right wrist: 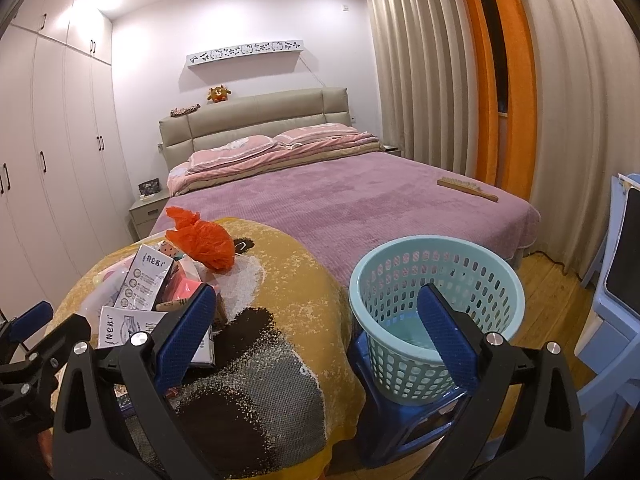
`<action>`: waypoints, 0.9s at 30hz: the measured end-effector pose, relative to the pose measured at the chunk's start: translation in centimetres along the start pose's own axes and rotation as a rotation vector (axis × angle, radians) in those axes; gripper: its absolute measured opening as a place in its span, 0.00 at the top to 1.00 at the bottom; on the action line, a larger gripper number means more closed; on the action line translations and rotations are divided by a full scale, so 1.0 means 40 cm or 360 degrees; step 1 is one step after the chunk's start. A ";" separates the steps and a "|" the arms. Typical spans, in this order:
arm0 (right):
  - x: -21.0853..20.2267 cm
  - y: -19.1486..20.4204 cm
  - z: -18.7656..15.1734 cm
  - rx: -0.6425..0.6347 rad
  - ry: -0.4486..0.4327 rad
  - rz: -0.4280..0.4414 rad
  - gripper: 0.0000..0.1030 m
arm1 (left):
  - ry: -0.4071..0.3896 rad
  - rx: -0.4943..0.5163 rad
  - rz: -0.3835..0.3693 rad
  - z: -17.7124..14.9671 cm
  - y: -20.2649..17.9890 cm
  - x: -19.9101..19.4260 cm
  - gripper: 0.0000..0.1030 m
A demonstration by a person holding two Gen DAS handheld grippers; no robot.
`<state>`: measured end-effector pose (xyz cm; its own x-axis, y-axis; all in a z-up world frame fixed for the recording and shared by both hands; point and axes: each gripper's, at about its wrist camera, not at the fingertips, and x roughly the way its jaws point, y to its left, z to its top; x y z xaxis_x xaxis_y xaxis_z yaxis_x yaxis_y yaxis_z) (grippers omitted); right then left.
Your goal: Collect trash
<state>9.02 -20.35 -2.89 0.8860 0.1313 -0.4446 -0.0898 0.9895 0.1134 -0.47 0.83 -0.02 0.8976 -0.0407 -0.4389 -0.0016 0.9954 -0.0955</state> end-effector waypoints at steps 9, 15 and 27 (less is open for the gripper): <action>-0.004 0.001 -0.001 -0.0002 -0.0001 -0.0005 0.07 | -0.0003 0.0000 -0.0006 0.000 0.000 0.004 0.07; -0.005 0.000 0.000 -0.0006 -0.0001 -0.0003 0.07 | -0.0006 0.0001 -0.0005 -0.003 0.000 0.005 0.07; -0.002 0.001 0.000 -0.0020 0.0000 -0.0022 0.07 | -0.0008 -0.0002 -0.0005 -0.004 0.001 0.006 0.07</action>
<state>8.93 -20.34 -2.83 0.8872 0.1178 -0.4461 -0.0834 0.9919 0.0960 -0.31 0.84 -0.26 0.8999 -0.0432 -0.4340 0.0006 0.9952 -0.0978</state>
